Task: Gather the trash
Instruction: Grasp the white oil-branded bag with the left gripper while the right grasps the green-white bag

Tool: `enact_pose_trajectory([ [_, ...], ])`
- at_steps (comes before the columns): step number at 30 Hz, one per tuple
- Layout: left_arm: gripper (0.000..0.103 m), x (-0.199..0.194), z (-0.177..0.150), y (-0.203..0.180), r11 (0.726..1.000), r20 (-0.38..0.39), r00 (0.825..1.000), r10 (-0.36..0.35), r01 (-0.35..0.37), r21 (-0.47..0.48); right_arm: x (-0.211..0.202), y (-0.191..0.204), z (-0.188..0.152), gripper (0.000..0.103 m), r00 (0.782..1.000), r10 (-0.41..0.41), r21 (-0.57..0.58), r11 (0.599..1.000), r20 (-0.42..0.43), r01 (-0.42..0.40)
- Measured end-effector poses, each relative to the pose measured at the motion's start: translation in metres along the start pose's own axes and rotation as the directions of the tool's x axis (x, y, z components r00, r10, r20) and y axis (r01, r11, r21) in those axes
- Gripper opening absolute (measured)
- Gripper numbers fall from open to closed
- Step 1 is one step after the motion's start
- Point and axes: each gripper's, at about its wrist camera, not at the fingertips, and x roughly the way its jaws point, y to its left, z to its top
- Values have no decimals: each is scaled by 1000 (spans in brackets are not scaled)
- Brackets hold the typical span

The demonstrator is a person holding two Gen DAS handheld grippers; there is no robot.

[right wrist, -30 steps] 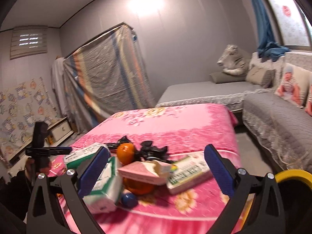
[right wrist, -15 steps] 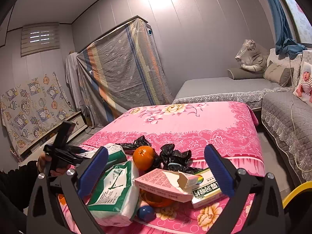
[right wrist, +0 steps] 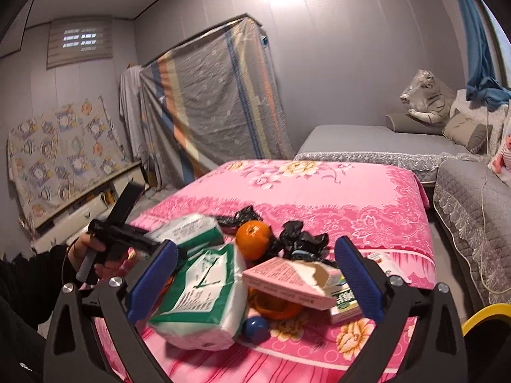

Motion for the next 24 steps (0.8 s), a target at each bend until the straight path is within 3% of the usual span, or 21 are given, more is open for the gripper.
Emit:
enact_pose_trajectory([
  [3,48,-14,-5,1,999,57,998,-30,32,-31,8,13,-1,95,998,-4,-38,999,-61,1],
  [6,46,-30,-12,2,998,120,992,-35,41,-51,21,25,-8,95,987,-16,-77,997,-162,4],
  [9,45,-53,-22,2,994,200,978,-56,72,-76,24,35,-18,95,974,23,-94,995,-227,-45],
  [11,45,-72,-29,-3,996,255,966,-33,53,-69,23,44,-24,95,963,57,-108,990,-265,-88],
  [15,45,-100,-40,-15,996,349,935,53,-25,-84,32,60,-43,95,951,9,-132,990,-309,-53],
  [19,46,-121,-49,-31,991,416,902,117,-78,-109,44,77,-59,95,946,-80,-257,966,-313,-3],
  [24,46,-133,-58,-50,995,446,891,86,-58,-76,64,81,-65,95,939,-100,-318,948,-331,-11],
])
